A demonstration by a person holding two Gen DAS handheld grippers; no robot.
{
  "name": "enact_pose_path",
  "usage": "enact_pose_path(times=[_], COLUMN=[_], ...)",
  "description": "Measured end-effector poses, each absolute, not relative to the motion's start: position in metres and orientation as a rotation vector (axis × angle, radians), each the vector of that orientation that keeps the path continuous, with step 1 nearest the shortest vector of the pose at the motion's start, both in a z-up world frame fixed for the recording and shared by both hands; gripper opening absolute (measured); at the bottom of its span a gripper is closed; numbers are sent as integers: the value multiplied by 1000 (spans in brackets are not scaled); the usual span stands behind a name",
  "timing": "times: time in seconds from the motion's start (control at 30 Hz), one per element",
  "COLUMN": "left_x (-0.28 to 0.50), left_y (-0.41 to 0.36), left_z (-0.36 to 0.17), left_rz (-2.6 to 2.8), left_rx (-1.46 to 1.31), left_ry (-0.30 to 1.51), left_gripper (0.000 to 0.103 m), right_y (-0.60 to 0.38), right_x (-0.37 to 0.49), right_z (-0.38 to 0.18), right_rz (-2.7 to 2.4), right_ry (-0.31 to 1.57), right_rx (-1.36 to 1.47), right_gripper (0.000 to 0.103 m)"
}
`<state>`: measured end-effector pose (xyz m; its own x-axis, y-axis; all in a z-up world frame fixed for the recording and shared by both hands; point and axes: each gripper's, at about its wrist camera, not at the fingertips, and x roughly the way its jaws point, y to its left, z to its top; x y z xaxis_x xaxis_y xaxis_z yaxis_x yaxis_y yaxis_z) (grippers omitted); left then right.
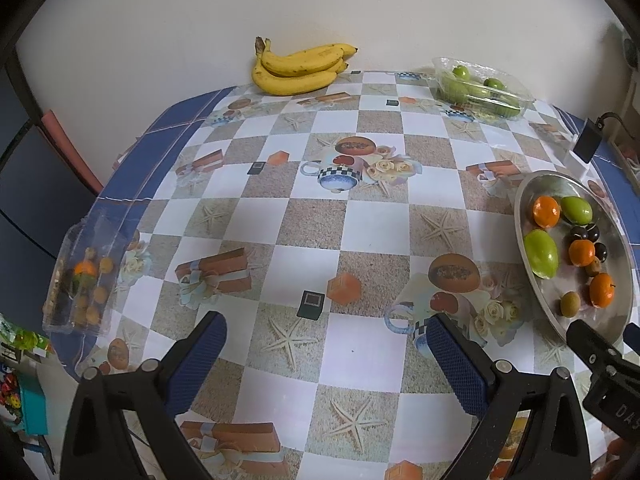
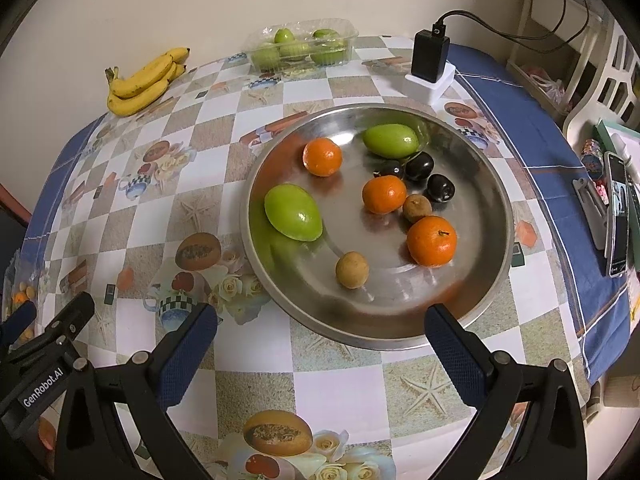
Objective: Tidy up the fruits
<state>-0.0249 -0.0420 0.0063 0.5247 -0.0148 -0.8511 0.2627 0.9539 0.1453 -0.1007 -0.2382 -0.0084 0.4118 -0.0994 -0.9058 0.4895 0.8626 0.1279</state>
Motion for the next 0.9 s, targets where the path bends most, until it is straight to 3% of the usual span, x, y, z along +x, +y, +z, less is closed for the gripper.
enact_pose_path(times=[0.9], left_x=[-20], left_y=[-42], left_z=[2], left_rz=[-167], left_rx=[272], left_ry=[1021], left_gripper=[102], right_y=[-238], right_x=[-98], right_z=[-13], right_rz=[-374], right_ry=[1118], right_rx=[407], right_gripper=[103])
